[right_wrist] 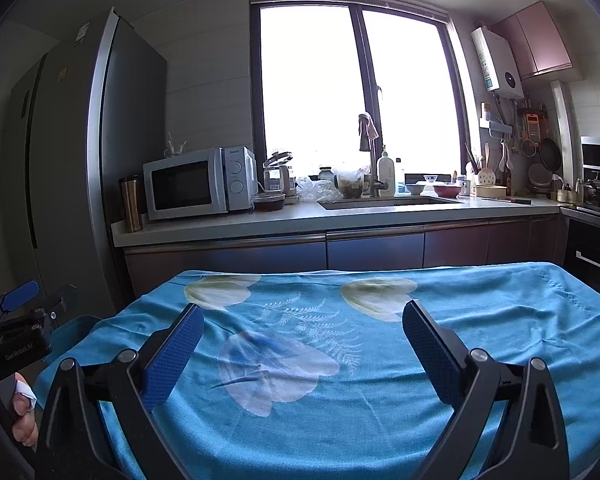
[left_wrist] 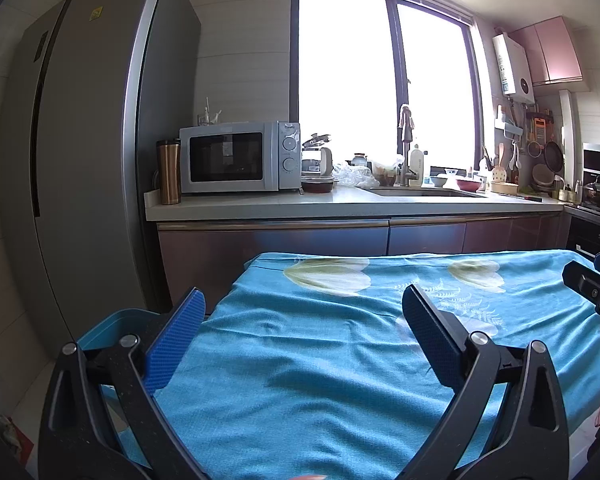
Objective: Collect trash
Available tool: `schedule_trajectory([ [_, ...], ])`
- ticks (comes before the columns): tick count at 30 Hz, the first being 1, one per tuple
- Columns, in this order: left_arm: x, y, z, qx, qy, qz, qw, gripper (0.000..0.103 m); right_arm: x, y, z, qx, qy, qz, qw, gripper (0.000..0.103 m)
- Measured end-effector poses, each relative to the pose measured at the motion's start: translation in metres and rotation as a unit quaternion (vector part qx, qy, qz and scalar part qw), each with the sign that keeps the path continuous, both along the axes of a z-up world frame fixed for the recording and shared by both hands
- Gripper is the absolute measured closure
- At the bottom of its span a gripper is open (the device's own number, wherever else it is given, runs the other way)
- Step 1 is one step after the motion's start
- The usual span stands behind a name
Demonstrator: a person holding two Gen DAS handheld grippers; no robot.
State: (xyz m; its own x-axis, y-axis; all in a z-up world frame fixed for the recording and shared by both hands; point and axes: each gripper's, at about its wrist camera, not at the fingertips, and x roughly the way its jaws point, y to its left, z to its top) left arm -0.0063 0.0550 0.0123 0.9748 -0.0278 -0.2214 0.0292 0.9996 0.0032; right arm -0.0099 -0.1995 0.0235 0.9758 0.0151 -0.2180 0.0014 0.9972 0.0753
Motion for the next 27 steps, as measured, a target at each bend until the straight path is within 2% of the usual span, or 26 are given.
schedule_trajectory([
  [27,0.0014,-0.0019,-0.0040,0.003,0.001,-0.001,1.0000,0.006,0.0019,0.0002,-0.0018,0.002,0.004,0.000,1.000,0.007],
])
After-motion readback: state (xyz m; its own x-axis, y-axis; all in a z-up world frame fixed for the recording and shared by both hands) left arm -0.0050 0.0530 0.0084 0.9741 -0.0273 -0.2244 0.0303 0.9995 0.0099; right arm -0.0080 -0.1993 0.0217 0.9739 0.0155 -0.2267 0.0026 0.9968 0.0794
